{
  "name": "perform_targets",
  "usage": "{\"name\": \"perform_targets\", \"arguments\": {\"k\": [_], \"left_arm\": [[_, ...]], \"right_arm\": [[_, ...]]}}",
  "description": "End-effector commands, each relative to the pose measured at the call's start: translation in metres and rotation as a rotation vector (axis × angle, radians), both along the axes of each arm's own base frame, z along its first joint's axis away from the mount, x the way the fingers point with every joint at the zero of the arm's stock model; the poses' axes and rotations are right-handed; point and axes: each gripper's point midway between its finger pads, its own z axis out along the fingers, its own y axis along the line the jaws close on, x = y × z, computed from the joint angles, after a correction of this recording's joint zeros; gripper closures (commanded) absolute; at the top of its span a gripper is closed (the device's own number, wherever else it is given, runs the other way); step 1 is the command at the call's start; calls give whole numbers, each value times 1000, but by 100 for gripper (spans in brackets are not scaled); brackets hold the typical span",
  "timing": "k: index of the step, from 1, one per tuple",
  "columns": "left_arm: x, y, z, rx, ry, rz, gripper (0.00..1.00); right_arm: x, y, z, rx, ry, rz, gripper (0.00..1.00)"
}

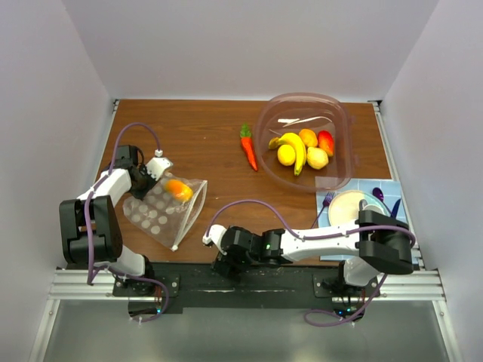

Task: Open the zip-top bag and remove the fake food

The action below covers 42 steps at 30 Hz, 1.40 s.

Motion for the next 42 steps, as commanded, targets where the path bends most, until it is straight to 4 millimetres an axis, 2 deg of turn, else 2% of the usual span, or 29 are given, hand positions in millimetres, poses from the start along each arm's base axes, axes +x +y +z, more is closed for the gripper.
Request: {"name": "perform_targets", "arguments": {"k": [1, 3, 5, 7, 8, 10, 11, 12, 13, 14, 16, 17, 18, 19, 20, 21, 22, 23, 24, 25, 26, 30, 31, 32, 35, 36, 38, 39, 42], "left_arm": [[7, 0, 10, -4, -37, -2, 100], [7, 0, 10, -6, -38, -3, 100], [7, 0, 10, -6, -38, -1, 100], [6, 0, 10, -8, -38, -1, 100], [5, -1, 9, -8, -33, -2, 100], [5, -1, 10, -10, -38, 0, 100], [5, -1, 10, -10, -38, 0, 100], [3, -2, 9, -19, -34, 3, 100], [3, -3, 9, -20, -32, 1, 100], [2, -3, 8, -25, -28, 4, 100], [1, -4, 8, -23, -26, 2, 100], [0, -3, 7, -22, -23, 3, 100], [0, -3, 7, -19, -21, 4, 100], [1, -3, 9, -20, -28, 2, 100], [0, -3, 9, -21, -25, 3, 100], [1, -4, 11, -24, -30, 1, 100], [1, -4, 10, -26, -28, 2, 100], [0, -4, 11, -26, -29, 0, 100], [1, -5, 11, -26, -30, -1, 100], [0, -4, 10, -27, -27, 0, 100], [1, -5, 10, -29, -29, 1, 100], [0, -6, 6, -38, -19, -2, 100], [0, -6, 6, -38, -19, 1, 100], [1, -6, 5, -37, -18, -5, 100], [0, -6, 4, -33, -18, -6, 100], [1, -5, 4, -31, -17, -2, 100], [1, -4, 4, -29, -18, -2, 100], [1, -5, 4, -28, -18, -4, 100], [1, -5, 2, -30, -14, -3, 100]], "right_arm": [[6, 3, -1, 30, -27, -38, 1], [6, 4, -3, 32, -26, -43, 1], [6, 6, -4, 33, -24, -42, 19], [11, 9, 4, 37, -49, -53, 38], [14, 9, 8, 36, -64, -52, 59], [25, 12, 30, 50, -125, -74, 94], [42, 9, 43, 47, -212, -113, 100], [52, 12, 59, 63, -256, -130, 100], [63, 12, 70, 71, -300, -146, 100], [92, 1, 86, 49, -402, -215, 100], [131, -5, 119, 57, -472, -321, 100], [168, -23, 129, 43, -493, -434, 100], [195, -30, 153, 78, -536, -532, 100], [214, -40, 164, 91, -554, -596, 100], [247, -65, 173, 94, -562, -703, 100], [267, -68, 186, 120, -571, -756, 100], [283, -80, 192, 118, -580, -811, 100], [307, -102, 193, 101, -586, -893, 100], [324, -108, 195, 92, -585, -937, 100], [335, -115, 191, 80, -575, -967, 100], [351, -133, 186, 66, -558, -1027, 100], [385, -159, 153, -13, -494, -1130, 100], [390, -161, 137, -35, -469, -1132, 100], [395, -167, 129, -53, -460, -1142, 96], [404, -167, 109, -96, -437, -1113, 62], [406, -166, 109, -98, -439, -1112, 33], [411, -170, 107, -117, -452, -1128, 8], [414, -171, 114, -108, -468, -1140, 1], [420, -172, 141, -45, -523, -1182, 1]]}}
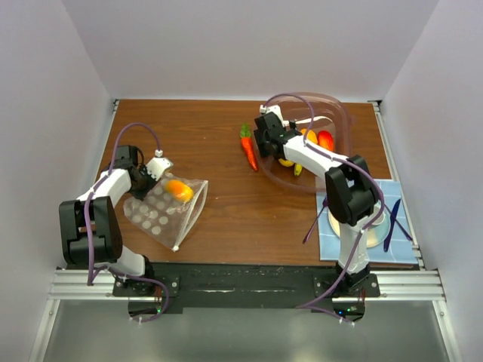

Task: Open the zip-top bag and remove the fake food

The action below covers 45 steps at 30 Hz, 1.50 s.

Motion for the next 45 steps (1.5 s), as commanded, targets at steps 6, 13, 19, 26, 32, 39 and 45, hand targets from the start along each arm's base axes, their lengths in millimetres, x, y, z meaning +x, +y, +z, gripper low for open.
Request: {"name": "perform_targets", "arguments": {"k": [6, 13, 19, 26, 32, 39, 45], "left_arm": [[2, -1, 0, -14, -13, 5, 100], [4, -2, -1, -21, -9, 12, 100], [0, -1, -5, -12, -2, 10, 100], [2, 1, -8, 1, -3, 4, 100], [1, 2, -11, 0, 6, 4, 100], [-1, 1, -15, 1, 11, -2, 100], [-2, 2, -15, 4, 11, -3, 100]], "right_arm": [[18, 37, 153, 115, -396, 7, 1], [9, 150, 143, 98, -347, 250, 1], [18, 190, 95, 114, -254, 263, 1], [25, 195, 39, 72, -180, 217, 1], [22, 173, 18, -11, -168, 138, 1], [27, 144, 7, -22, -145, 65, 1], [35, 121, -7, -16, -114, 13, 1]]}}
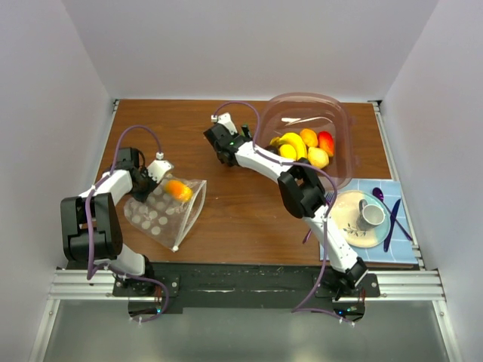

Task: Open the zip-top bag and remove the fake food

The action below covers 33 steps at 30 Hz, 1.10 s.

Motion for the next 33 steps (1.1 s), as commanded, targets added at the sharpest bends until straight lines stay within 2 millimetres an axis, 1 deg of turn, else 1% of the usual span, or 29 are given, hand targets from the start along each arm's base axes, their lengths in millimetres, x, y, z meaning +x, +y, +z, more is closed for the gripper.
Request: {"name": "perform_targets", "arguments": {"k": [1, 4, 5, 6, 7, 8, 10, 12, 13, 16, 17, 18, 19, 20, 21, 22, 24, 25, 27, 28, 29, 30, 31, 32, 33], "left_arm": [[1, 2, -3, 4, -8, -6, 100], [2, 2, -4, 4, -5, -4, 100], [1, 2, -6, 3, 0, -3, 100], [1, 2, -6, 3, 0, -3, 100], [3, 2, -5, 1, -5, -4, 100], [3, 2, -4, 1, -5, -4, 100], [5, 2, -4, 0, -8, -3, 100], [5, 2, -4, 0, -8, -1, 100], [4, 2, -4, 0, -6, -1, 100], [4, 3, -4, 4, -5, -4, 100], [4, 3, -4, 4, -6, -4, 100], [4, 3, -3, 4, -8, -4, 100], [4, 3, -3, 7, -9, -7, 100], [5, 3, -2, 7, -12, -4, 100], [4, 3, -3, 7, -11, -5, 100], [5, 3, -2, 5, -12, -4, 100], [4, 2, -2, 2, -14, -1, 100], [4, 2, -1, 4, -16, 1, 100], [3, 2, -1, 2, -15, 4, 100], [3, 2, 0, 4, -19, 3, 100], [2, 2, -1, 5, -19, 5, 100], [1, 2, -1, 4, -19, 6, 100], [1, 2, 0, 5, -22, 8, 100], [1, 2, 0, 3, -20, 7, 100], [0, 1, 0, 1, -20, 7, 100]], "right_arm": [[12, -26, 33, 69, -49, -90, 1], [14, -23, 27, 107, -28, -79, 1], [14, -21, 21, 117, -10, -70, 1], [13, -15, 17, 152, 12, -61, 1], [13, -9, 17, 175, 23, -50, 1], [10, -6, 7, 184, 54, -39, 1], [5, 8, -2, 244, 106, -12, 2], [1, 13, -12, 280, 135, -13, 9], [-3, 16, -19, 299, 161, -6, 17], [-9, 22, -28, 338, 190, 1, 29], [-11, 24, -29, 346, 194, 3, 38], [-12, 25, -27, 361, 193, 3, 45], [-13, 28, -27, 378, 197, 13, 59], [-13, 30, -24, 385, 192, 18, 84], [-15, 33, -21, 386, 186, 33, 94], [-15, 36, -10, 396, 166, 45, 100], [-16, 43, 8, 382, 130, 84, 100], [-15, 48, 32, 401, 94, 110, 100], [-15, 47, 64, 393, 32, 136, 100], [-18, 44, 94, 421, -8, 148, 100], [-18, 39, 109, 422, -40, 145, 100], [-16, 26, 123, 395, -82, 127, 100], [-18, 13, 128, 384, -94, 108, 100], [-15, -6, 154, 410, -135, 82, 100], [-15, -19, 162, 419, -148, 63, 100]]}}
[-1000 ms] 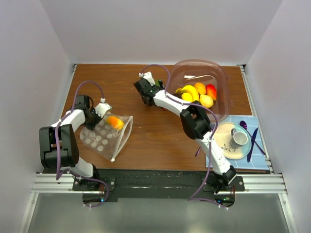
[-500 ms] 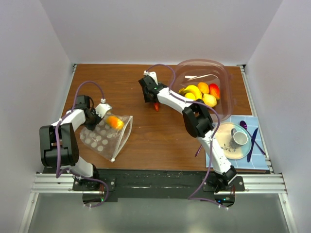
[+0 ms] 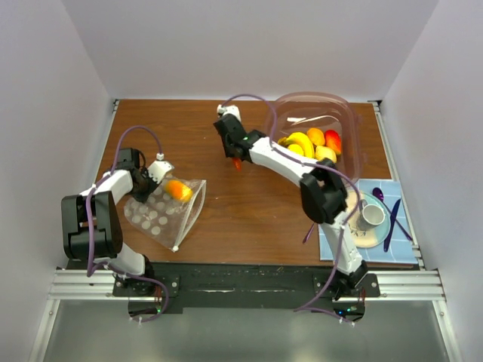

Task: Open the zip-top bag and remove the fake food

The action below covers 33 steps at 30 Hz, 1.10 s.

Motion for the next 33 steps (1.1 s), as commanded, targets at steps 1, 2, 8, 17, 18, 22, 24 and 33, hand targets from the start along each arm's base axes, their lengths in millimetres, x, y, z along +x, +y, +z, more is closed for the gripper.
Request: {"name": "perform_targets", "arguments": {"k": [1, 2, 8, 17, 18, 22, 24, 33], "left_arm": [[1, 1, 6, -1, -31, 9, 100], [0, 0, 6, -5, -29, 12, 100], [0, -11, 12, -72, -29, 32, 100], [-4, -23, 14, -143, -11, 53, 100], [-5, -23, 13, -142, -7, 56, 100], [-6, -20, 6, -127, 5, 65, 100], [-6, -18, 3, -121, 9, 68, 100], [0, -14, 0, -100, 10, 79, 100]], "right_arm": [[14, -62, 105, 79, -192, -118, 100], [19, -89, 121, 112, -211, -178, 100], [10, -176, 83, 53, -135, -357, 100], [1, -177, 33, -8, 7, -297, 1], [-4, -176, 32, -29, 3, -286, 1], [-35, -145, 81, -248, -218, -193, 1], [-65, -116, 93, -232, -257, -94, 1], [-170, -17, 50, 92, -211, 345, 1]]}}
